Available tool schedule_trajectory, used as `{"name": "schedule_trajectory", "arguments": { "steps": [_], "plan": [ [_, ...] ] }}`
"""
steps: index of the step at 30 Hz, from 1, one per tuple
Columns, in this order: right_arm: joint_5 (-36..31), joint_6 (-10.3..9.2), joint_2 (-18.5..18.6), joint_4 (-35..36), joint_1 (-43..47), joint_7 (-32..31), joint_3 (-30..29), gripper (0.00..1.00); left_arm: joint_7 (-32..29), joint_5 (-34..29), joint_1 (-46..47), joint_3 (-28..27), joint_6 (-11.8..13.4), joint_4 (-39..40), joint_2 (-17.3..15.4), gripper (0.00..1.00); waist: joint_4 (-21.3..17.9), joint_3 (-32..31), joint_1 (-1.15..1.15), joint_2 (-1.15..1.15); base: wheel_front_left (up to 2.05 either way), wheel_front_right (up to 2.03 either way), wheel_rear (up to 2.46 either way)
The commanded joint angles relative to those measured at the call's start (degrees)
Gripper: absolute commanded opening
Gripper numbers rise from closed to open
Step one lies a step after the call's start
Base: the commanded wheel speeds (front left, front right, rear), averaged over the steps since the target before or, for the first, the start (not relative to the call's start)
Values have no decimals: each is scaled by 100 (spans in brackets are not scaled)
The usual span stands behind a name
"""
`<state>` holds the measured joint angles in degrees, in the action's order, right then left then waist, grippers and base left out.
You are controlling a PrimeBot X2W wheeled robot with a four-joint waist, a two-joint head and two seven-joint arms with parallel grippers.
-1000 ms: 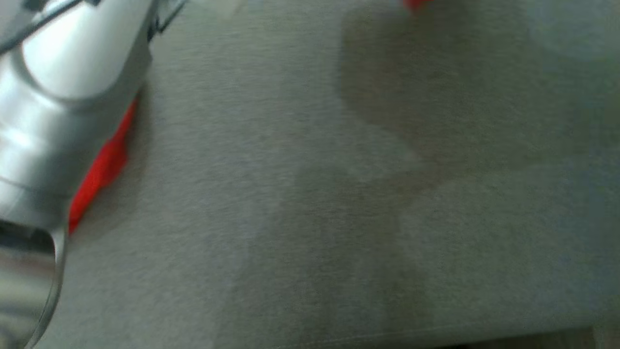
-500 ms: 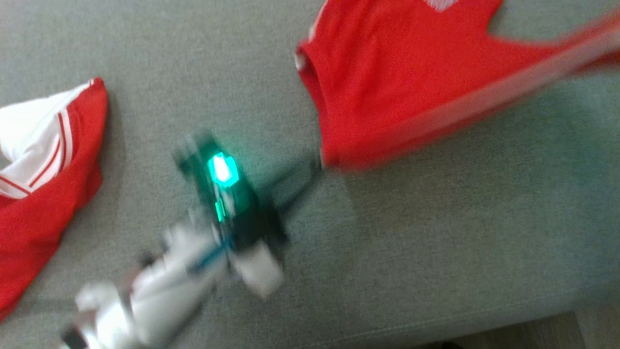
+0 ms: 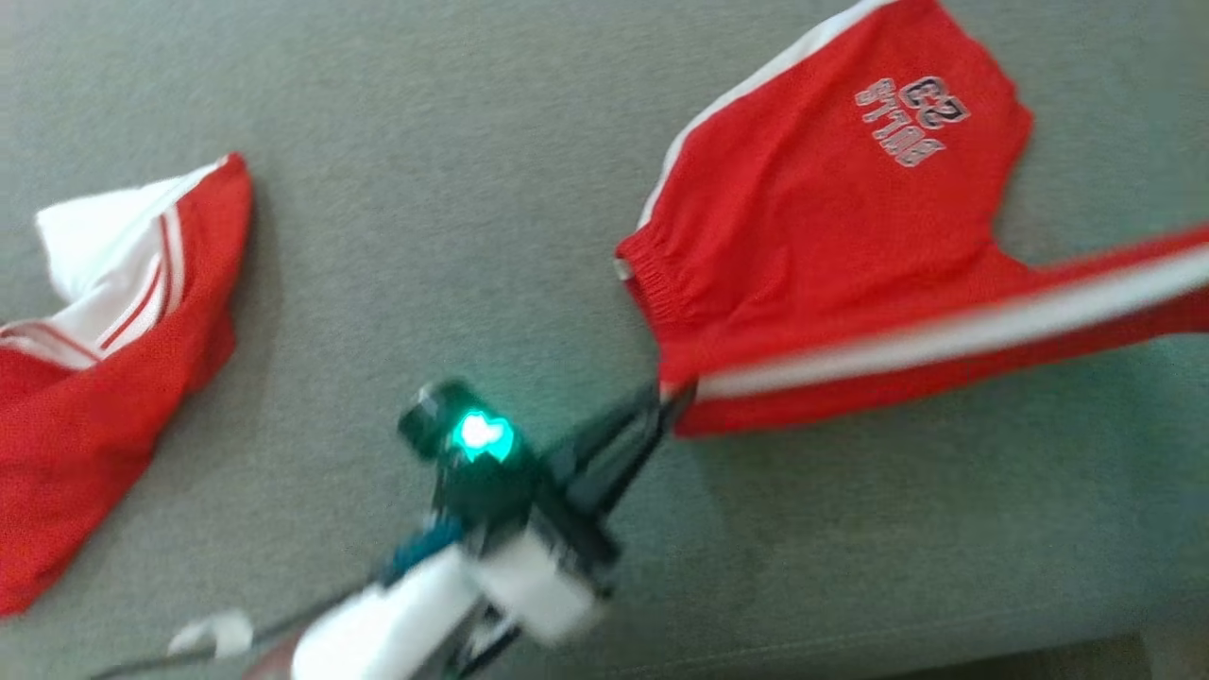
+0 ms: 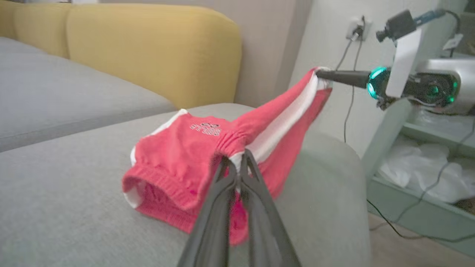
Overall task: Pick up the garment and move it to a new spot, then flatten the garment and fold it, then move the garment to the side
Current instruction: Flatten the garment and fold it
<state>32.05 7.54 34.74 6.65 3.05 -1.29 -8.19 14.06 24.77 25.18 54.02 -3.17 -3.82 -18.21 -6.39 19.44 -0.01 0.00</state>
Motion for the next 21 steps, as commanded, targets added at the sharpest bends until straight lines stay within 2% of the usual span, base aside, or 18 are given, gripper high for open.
{"name": "schedule_trajectory", "arguments": {
  "steps": [1,6,12,21],
  "plan": [
    [-75,-5,247,144,-311,-123,29,0,-46,90,345,-253,-41,81,63,0,152,132,1,0,0,0,0],
    [-309,-5,438,-597,-1744,-573,760,0,-232,763,964,-521,-236,-660,592,0,406,392,1,0,0,0,0],
    [-637,-5,552,-2011,-3569,-518,2004,0,-215,1339,1591,-696,-376,-1483,1001,0,592,684,1,0,0,0,0],
    [-706,-5,475,-3572,-5158,-351,3052,0,-160,1916,2391,-349,-429,-2210,1267,0,836,1053,1,0,0,0,0]
  ]
}}
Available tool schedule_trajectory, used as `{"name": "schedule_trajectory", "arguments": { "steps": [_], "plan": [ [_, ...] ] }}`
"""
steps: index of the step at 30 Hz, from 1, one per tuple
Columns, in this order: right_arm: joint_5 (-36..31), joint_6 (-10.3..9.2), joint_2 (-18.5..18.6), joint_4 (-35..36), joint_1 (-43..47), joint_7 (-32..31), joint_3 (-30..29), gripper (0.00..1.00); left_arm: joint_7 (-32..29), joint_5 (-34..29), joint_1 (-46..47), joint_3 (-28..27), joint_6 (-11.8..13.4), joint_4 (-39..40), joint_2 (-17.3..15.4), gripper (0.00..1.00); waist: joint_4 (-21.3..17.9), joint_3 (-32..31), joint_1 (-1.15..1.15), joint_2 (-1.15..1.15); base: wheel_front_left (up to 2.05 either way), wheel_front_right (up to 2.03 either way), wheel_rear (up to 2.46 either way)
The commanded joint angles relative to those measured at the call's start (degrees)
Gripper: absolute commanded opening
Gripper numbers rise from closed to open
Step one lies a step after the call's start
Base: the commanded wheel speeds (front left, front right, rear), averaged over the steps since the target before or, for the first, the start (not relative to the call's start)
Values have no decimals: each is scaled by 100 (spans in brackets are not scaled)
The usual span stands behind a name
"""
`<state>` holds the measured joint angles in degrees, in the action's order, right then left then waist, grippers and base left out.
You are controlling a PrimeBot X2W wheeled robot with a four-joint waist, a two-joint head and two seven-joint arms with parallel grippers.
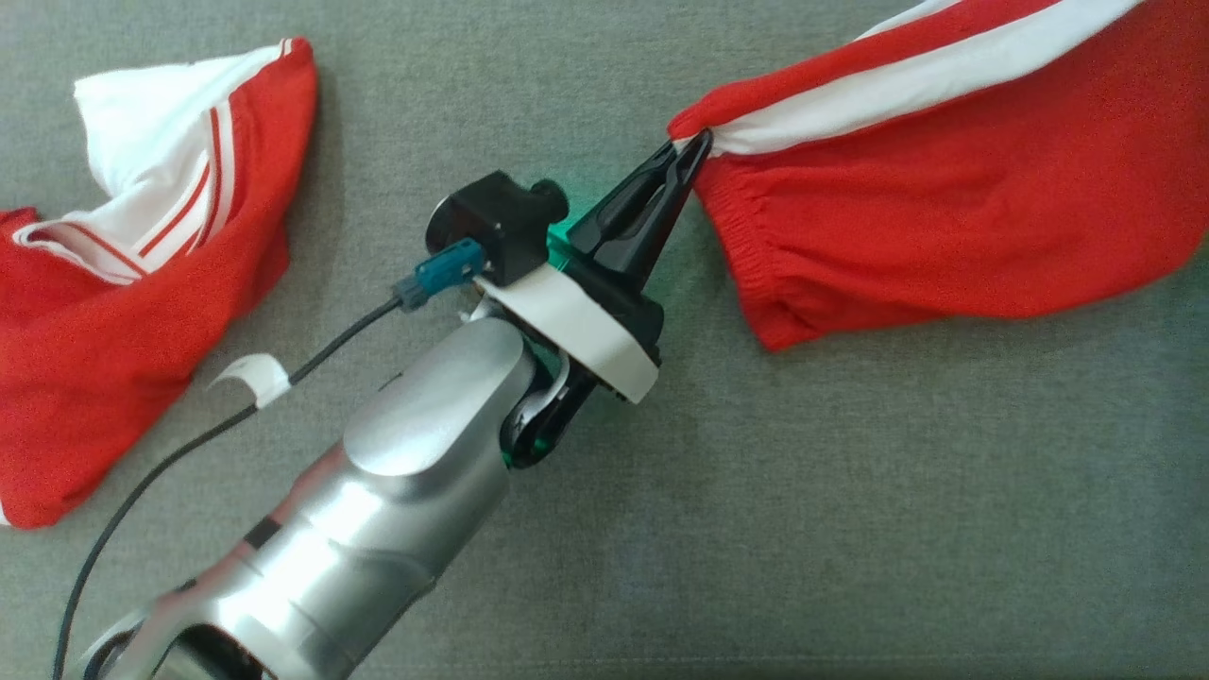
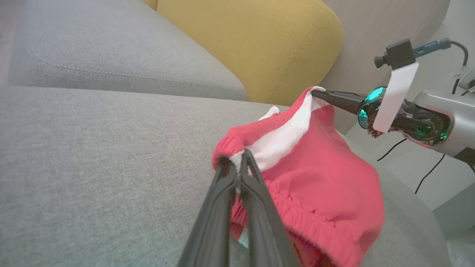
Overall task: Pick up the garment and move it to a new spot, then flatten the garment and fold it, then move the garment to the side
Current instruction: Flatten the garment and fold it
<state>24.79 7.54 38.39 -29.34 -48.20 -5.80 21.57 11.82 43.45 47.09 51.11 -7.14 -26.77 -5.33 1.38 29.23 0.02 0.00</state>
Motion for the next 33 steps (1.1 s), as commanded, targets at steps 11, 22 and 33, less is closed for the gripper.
{"name": "schedule_trajectory", "arguments": {
  "steps": [11,22,33],
  "plan": [
    [570,-5,151,-936,-429,1059,799,100,313,-208,82,-115,45,89,-63,100,178,-45,-2,0,0,0,0],
    [2081,-5,753,-1448,686,616,787,100,317,-3100,-2274,-2091,1832,2771,150,100,717,-494,-2,0,0,0,0],
    [2993,-5,770,-1940,927,-8,606,0,318,-3772,-3323,-2100,2180,3113,213,100,1338,-543,-2,0,0,0,0]
  ]
}}
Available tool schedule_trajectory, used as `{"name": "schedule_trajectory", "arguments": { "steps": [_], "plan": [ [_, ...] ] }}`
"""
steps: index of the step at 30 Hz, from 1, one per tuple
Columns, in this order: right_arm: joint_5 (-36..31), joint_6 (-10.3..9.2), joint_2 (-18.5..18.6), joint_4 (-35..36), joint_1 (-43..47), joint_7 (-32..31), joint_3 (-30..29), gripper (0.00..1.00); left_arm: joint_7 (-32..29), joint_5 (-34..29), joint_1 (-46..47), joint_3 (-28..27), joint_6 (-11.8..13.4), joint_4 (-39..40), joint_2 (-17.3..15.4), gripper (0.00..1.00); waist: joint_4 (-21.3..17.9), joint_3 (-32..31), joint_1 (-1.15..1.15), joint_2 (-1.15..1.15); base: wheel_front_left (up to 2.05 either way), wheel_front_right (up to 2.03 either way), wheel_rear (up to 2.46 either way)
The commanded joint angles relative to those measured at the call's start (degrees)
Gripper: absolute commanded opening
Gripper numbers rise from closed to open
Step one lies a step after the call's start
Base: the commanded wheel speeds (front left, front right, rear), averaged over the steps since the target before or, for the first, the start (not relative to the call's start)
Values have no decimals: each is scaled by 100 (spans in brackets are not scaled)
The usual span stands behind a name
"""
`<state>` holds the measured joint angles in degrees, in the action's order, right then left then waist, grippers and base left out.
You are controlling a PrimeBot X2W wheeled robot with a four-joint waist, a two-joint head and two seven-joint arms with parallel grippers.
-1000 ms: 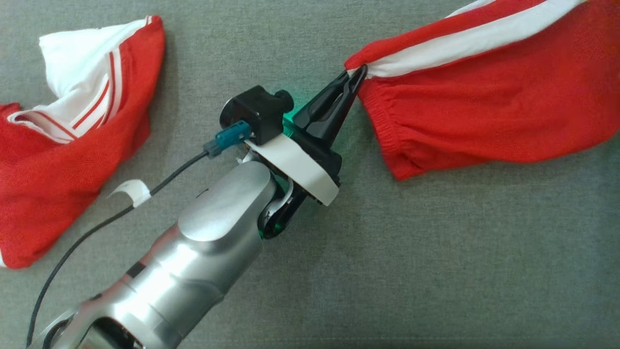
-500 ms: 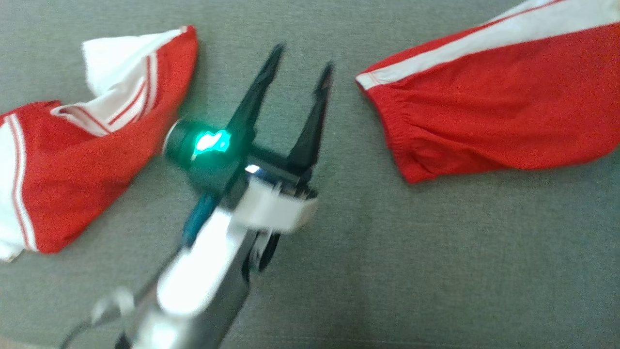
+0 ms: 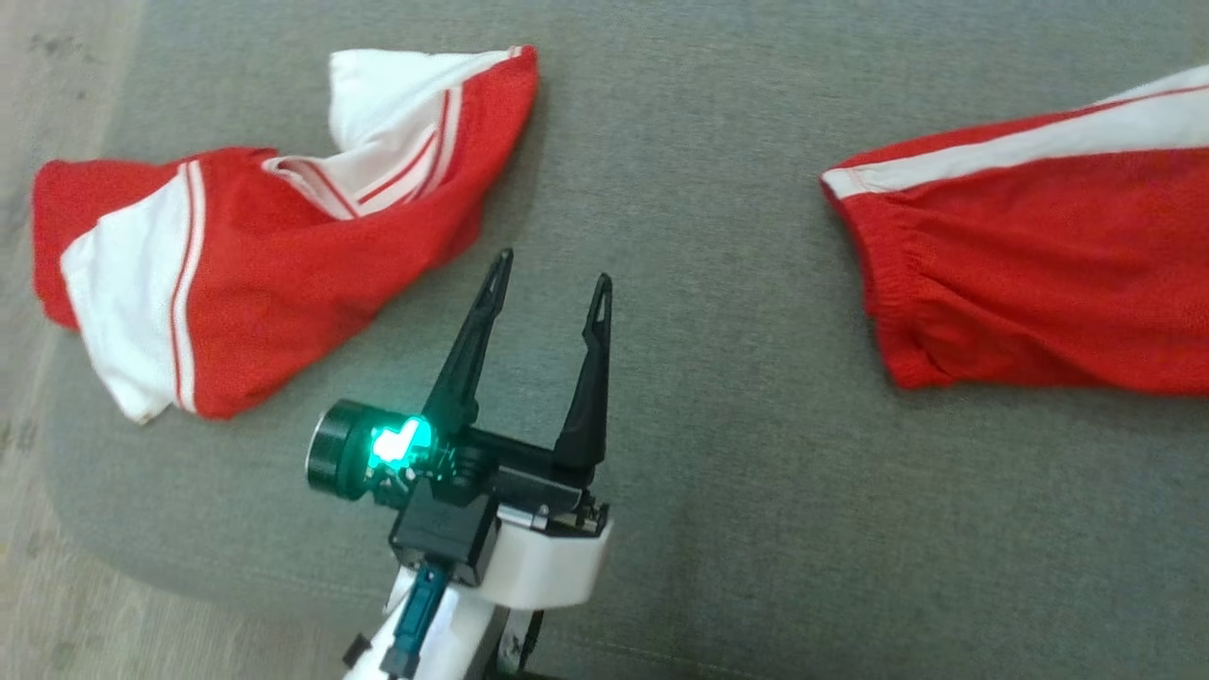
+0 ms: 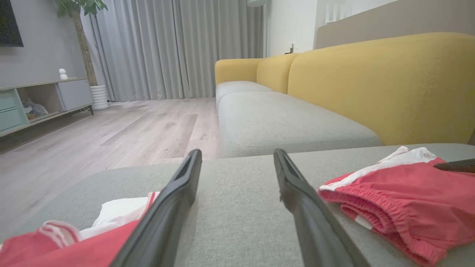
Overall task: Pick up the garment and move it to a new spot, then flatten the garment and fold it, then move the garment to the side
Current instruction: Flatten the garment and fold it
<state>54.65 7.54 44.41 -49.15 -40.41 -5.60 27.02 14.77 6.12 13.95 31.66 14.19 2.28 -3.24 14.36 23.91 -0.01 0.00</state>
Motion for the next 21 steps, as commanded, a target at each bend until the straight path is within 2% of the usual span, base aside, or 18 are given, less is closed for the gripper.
{"name": "schedule_trajectory", "arguments": {
  "steps": [1,6,13,21],
  "plan": [
    [25,-5,165,27,138,-33,65,0,22,-39,-46,-171,49,205,6,100,53,-23,1,0,0,0,0],
    [-14,-5,114,-115,146,162,96,0,22,-61,-154,-299,74,169,16,100,-55,-173,1,0,0,0,0],
    [74,-5,10,-245,444,506,35,0,22,-138,-263,-498,21,141,17,100,-559,-422,1,0,0,0,0],
    [-108,-5,227,355,497,1061,93,0,22,-221,-288,-541,-70,85,21,100,-866,-538,1,0,0,0,0]
  ]
}}
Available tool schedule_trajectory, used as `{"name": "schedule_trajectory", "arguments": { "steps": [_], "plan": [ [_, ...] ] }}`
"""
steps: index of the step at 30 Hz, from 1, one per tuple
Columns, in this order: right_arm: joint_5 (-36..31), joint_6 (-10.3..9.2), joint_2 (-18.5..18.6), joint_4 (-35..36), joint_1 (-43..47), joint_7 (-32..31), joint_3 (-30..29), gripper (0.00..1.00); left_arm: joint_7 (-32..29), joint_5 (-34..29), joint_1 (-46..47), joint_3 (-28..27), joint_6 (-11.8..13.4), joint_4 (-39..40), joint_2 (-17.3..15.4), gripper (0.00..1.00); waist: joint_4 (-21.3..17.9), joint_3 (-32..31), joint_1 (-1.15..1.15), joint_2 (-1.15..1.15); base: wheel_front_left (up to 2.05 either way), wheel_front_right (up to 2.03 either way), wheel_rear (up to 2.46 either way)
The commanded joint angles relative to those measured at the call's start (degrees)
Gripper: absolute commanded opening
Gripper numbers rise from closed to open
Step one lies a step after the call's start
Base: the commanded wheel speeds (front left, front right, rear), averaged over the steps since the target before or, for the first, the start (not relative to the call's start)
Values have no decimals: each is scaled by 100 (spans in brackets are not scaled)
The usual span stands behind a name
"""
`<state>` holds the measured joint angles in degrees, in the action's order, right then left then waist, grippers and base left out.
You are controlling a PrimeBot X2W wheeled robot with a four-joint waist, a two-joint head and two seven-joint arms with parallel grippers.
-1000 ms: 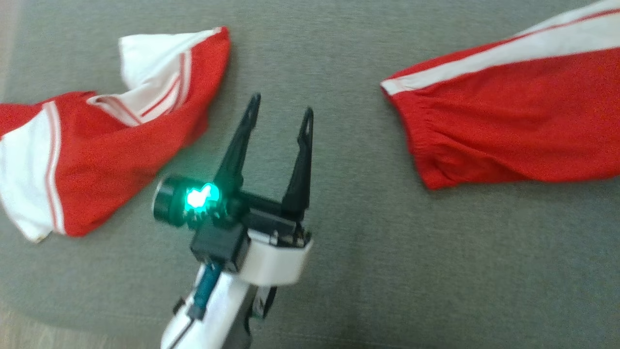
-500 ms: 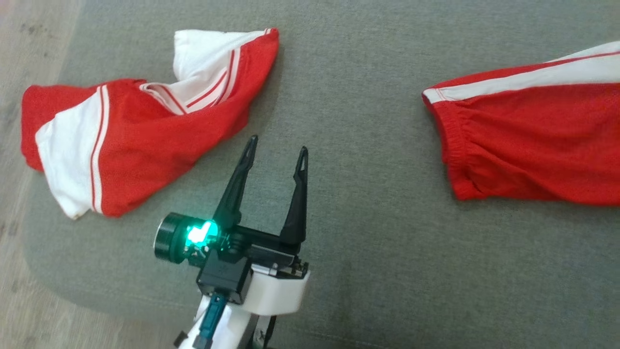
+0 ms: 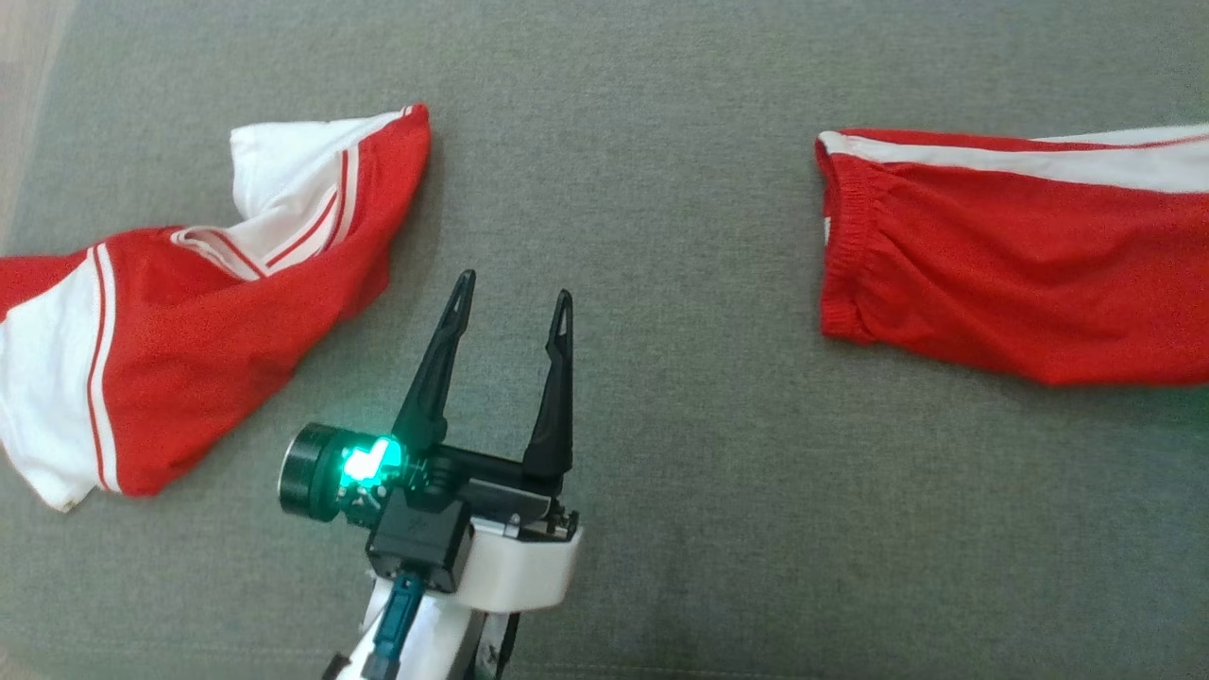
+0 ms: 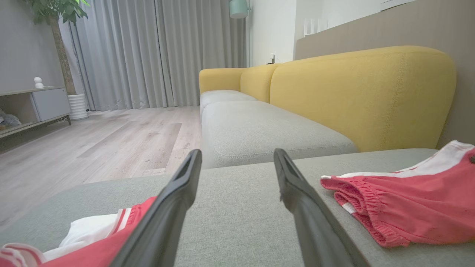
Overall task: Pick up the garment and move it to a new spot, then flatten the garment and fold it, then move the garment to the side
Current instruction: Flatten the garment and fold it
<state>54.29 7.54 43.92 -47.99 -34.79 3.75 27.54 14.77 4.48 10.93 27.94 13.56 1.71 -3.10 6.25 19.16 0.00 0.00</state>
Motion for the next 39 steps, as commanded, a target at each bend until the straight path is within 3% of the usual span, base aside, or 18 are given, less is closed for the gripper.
{"name": "schedule_trajectory", "arguments": {
  "steps": [1,11,14,18,19,20,24,27,33,39],
  "plan": [
    [-98,-5,282,379,-100,164,49,0,22,-59,10,-168,-10,132,9,100,-67,-84,0,0,0,0,0],
    [-602,-5,8,2066,-145,-145,195,0,23,-47,-112,-199,-59,49,14,100,5,-387,0,0,0,0,0],
    [-817,-5,-236,2688,9,-331,157,0,23,-30,-153,-192,-58,32,16,100,74,-463,0,0,0,0,0],
    [-1174,-5,-832,3381,368,-671,65,0,23,-6,-212,-207,-28,45,18,100,134,-494,0,0,0,0,0],
    [-1302,-5,-1015,3459,462,-766,18,41,23,-1,-221,-211,-22,46,19,100,143,-491,0,0,0,0,0],
    [-1427,-5,-1231,3506,550,-822,-70,100,23,3,-224,-211,-20,45,19,100,151,-489,0,0,0,0,0],
    [-1950,-5,-2086,3647,917,-695,-538,100,23,32,-228,-199,-9,-1,20,100,170,-558,0,0,0,0,0],
    [-2290,-5,-2489,3755,1228,-322,-1083,100,23,62,-269,-222,20,-38,21,100,127,-705,0,0,0,0,0],
    [-2838,-5,-2758,3766,2234,583,-1851,100,23,111,-530,-374,34,-188,22,100,-27,-1209,0,0,0,0,0],
    [-3074,-5,-2951,3548,3370,1085,-2108,100,23,154,-1031,-686,62,-420,-11,100,-209,-1811,0,0,0,0,0]
  ]
}}
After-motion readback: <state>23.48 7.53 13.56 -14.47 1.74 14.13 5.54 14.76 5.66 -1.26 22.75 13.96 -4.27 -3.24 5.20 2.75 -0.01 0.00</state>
